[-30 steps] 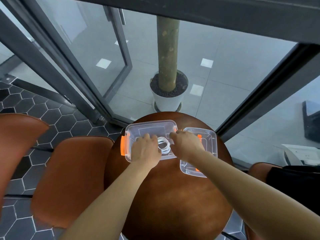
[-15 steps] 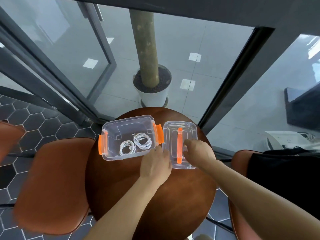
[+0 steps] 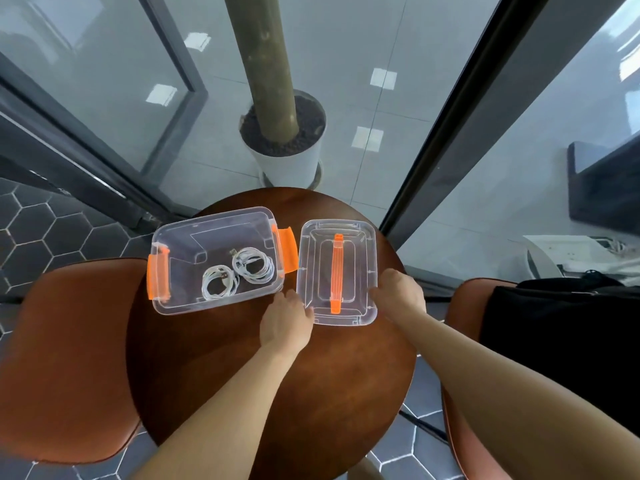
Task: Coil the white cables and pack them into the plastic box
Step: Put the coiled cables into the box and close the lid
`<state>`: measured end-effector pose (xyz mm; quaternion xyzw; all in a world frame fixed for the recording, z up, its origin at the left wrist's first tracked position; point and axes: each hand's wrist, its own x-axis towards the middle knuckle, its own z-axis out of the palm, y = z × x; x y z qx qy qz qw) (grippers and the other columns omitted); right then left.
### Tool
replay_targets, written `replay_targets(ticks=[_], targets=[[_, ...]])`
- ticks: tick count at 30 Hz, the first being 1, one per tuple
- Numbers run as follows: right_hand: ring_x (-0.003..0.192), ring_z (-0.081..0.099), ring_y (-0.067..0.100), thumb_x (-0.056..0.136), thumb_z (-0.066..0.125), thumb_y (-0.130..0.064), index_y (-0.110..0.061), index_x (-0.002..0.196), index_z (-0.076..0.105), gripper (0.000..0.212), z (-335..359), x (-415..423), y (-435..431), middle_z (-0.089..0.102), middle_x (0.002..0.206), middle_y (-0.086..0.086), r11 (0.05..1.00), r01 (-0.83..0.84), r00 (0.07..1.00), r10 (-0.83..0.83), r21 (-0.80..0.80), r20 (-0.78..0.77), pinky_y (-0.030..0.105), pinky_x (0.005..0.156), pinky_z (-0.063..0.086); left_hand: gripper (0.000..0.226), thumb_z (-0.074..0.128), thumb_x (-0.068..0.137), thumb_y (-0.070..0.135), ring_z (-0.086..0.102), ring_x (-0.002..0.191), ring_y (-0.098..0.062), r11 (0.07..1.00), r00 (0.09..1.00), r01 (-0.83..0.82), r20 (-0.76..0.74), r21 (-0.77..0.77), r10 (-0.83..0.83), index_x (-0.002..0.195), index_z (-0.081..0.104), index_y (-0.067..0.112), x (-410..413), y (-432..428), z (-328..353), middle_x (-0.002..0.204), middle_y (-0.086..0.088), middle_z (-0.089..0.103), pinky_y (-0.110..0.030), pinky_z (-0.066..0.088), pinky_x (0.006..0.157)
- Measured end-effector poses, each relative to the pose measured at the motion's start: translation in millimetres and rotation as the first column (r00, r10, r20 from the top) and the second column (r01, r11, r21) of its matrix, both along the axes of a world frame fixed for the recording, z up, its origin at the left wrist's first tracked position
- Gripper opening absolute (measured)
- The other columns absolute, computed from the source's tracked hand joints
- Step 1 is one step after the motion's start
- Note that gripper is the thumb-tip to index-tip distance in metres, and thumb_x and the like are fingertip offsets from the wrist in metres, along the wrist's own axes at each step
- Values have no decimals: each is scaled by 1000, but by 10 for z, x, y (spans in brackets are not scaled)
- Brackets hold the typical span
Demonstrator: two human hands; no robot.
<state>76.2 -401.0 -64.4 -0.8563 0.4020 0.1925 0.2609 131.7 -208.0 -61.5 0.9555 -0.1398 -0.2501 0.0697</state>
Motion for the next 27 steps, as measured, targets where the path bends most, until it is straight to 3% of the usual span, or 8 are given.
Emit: replay_targets(ticks=[5, 8, 13, 18, 21, 27], targets=[[75, 63, 23, 85, 59, -17, -16, 84, 58, 2, -94, 24, 31, 65, 80, 1, 999, -5, 1000, 6, 45, -23, 29, 57, 43, 28, 53, 98, 34, 68, 95, -27, 998, 997, -49, -57, -42, 47, 109, 62, 9, 11, -1, -157, 107, -9, 65, -31, 52, 72], [77, 64, 22, 85, 62, -23, -16, 91, 62, 10, -157, 19, 37, 66, 81, 0, 995, 41, 999, -39, 96, -16, 30, 59, 46, 27, 55, 97, 32, 68, 96, -25, 995, 996, -62, -69, -78, 57, 110, 62, 10, 6, 8, -225, 107, -8, 66, -31, 55, 75], [67, 70, 23, 88, 61, -32, -12, 76, 67, 24, -149, -65, 6, 72, 72, 4, 950, 191, 980, -197, 246, 1, 34, 63, 57, 22, 56, 95, 27, 65, 92, -23, 989, 993, -92, -82, -116, 83, 106, 60, 9, -51, 19, -226, 105, -8, 65, -24, 45, 67], [58, 65, 23, 93, 58, -26, -13, 69, 51, 28, 15, -179, 26, 63, 66, 5, 912, 279, 941, -323, 300, 106, 36, 59, 56, 22, 56, 95, 22, 64, 96, -25, 980, 992, -109, -75, -164, 98, 112, 59, 8, -91, 24, -87, 110, -11, 61, -23, 41, 70], [66, 70, 31, 92, 59, -22, -5, 78, 61, 21, 198, -219, 29, 69, 72, 8, 868, 322, 896, -408, 378, 174, 47, 65, 63, 28, 55, 96, 25, 64, 102, -25, 973, 990, -115, -102, -202, 96, 119, 58, 9, -100, 31, 16, 114, -10, 61, -26, 45, 75], [44, 65, 25, 87, 58, -15, 2, 85, 64, 18, 644, -289, 33, 67, 57, 3, 809, 366, 818, -515, 459, 257, 51, 63, 62, 45, 48, 98, 50, 60, 112, -13, 930, 998, 66, 28, -361, -60, 136, 49, 27, -230, 207, 319, 128, 3, 54, -26, 53, 88]])
